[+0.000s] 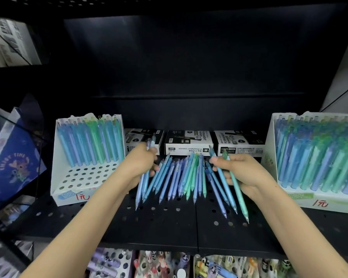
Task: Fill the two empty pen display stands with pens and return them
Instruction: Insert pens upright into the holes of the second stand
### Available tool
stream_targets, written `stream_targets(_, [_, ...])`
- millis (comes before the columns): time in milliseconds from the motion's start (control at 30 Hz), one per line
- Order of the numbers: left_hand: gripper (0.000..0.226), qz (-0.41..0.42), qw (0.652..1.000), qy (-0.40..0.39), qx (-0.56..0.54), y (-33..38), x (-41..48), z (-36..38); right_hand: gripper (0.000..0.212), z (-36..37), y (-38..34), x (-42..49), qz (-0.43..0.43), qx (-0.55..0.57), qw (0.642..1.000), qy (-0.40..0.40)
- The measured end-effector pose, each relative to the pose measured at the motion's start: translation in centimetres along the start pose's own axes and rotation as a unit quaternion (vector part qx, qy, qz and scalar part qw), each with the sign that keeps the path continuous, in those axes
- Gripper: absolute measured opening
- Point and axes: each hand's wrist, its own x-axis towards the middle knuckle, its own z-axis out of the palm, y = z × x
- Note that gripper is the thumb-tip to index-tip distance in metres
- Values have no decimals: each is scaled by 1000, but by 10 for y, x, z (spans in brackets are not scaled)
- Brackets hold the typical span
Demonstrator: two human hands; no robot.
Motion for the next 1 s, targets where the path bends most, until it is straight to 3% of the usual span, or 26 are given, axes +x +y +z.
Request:
stream_targets(133, [14, -18, 986, -114, -119, 9, -24, -3, 21, 18, -16, -7, -8, 107, 993, -43])
stream_targets(233, [14, 0, 977, -145, -156, 6, -42, 0, 38, 42, -24, -11, -19, 150, 987, -49])
stream_targets(367, [17, 54, 982, -114, -139, -6, -50, -2, 21, 72, -30, -11, -30, 191, 980, -39])
stream_targets(500, [29, 46, 982, -122, -139, -12, -51, -14, 11, 97, -32, -9, -48, 197, 978, -39])
stream_targets(667, [13, 30, 976, -134, -168, -14, -54, -32, 13, 122, -36, -11, -67, 197, 977, -51])
stream_targets(867, [28, 36, 979, -55, -191, -21, -56, -77, 39, 136, -51, -7, -96, 185, 978, -9])
stream_targets(1000, [21, 72, 983, -8, -172, -33, -60, -118, 57, 147, -65, -9, -155, 127, 979, 45])
